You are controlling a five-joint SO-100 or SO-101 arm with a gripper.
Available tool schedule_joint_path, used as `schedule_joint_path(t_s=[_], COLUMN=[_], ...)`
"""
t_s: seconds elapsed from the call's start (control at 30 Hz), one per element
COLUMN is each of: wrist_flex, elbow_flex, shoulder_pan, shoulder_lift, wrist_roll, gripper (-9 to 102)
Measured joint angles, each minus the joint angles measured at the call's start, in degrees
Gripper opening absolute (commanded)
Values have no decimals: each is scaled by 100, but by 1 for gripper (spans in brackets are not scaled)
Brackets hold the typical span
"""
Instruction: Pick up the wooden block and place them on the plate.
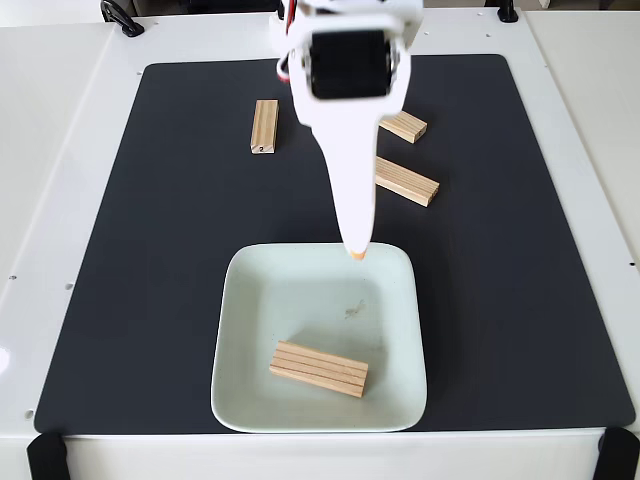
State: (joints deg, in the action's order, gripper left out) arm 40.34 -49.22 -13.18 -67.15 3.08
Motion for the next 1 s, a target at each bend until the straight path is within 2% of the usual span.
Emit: schedule_joint_path(t_s=[0.23, 0.33, 0.83, 1.0], wrist_flex=[-1169, -1397, -1415, -668], elbow_flex=[-1819, -2479, -5221, -6073], shoulder_pan=[9, -44, 70, 404], shoulder_lift=[-1978, -2716, -5915, -6987], wrist_roll=[0, 0, 0, 0], gripper=[0, 0, 0, 0])
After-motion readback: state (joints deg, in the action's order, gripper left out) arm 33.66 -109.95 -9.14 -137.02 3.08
